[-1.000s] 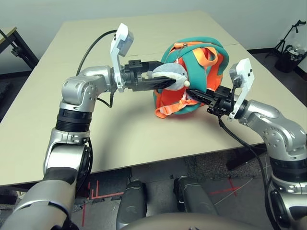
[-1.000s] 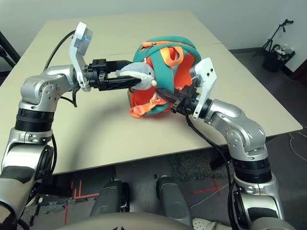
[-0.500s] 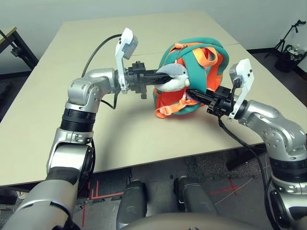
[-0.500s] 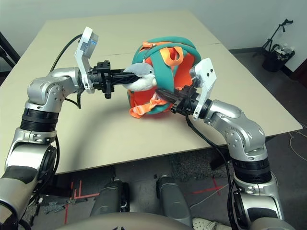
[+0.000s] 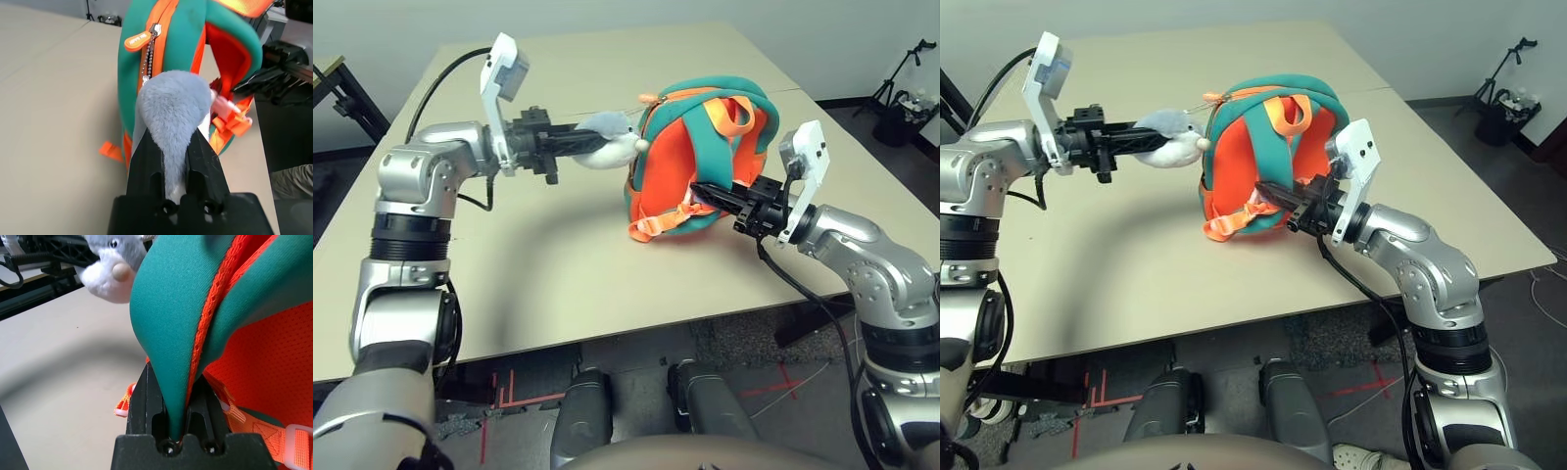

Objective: Put the pencil case into the backpack and zip it.

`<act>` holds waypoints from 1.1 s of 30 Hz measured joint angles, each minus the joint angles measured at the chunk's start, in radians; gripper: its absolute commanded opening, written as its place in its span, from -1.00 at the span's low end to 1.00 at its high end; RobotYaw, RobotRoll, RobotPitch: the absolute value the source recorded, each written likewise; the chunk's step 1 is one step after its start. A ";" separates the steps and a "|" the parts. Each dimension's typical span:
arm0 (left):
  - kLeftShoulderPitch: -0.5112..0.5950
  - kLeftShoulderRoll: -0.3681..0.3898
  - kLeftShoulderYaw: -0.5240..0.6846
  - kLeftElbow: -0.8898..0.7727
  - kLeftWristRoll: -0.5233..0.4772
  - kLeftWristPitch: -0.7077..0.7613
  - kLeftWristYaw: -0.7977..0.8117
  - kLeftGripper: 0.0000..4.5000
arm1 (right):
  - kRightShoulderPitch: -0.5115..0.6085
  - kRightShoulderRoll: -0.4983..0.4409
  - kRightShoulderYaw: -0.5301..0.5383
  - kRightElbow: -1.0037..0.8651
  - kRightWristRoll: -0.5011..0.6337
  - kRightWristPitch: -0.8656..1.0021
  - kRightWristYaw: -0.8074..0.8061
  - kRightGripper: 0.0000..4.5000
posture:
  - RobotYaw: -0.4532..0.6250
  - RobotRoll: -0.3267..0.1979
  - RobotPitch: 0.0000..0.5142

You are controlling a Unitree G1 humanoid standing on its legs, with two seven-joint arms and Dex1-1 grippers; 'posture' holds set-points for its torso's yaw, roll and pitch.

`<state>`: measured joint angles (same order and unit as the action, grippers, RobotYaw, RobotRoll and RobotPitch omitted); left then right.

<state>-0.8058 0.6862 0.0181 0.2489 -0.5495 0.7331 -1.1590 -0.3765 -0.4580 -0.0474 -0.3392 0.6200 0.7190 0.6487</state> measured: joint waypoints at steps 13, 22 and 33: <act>0.172 -0.065 0.000 0.005 -0.002 0.063 0.048 -0.91 | -0.009 0.003 0.011 0.016 -0.008 -0.004 0.013 -0.95 | -0.36 0.25 -0.77; 0.234 -0.130 -0.020 0.079 0.026 0.039 0.076 -0.91 | -0.009 0.003 0.015 0.016 -0.008 -0.004 0.013 -0.95 | -0.37 0.25 -0.75; 0.268 -0.131 0.002 0.113 0.035 0.027 0.083 -0.48 | -0.009 0.003 0.015 0.017 -0.009 -0.004 0.013 -0.95 | -0.34 0.25 -0.75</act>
<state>-0.5375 0.5552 0.0198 0.3622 -0.5147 0.7601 -1.0763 -0.3854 -0.4554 -0.0325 -0.3220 0.6111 0.7153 0.6614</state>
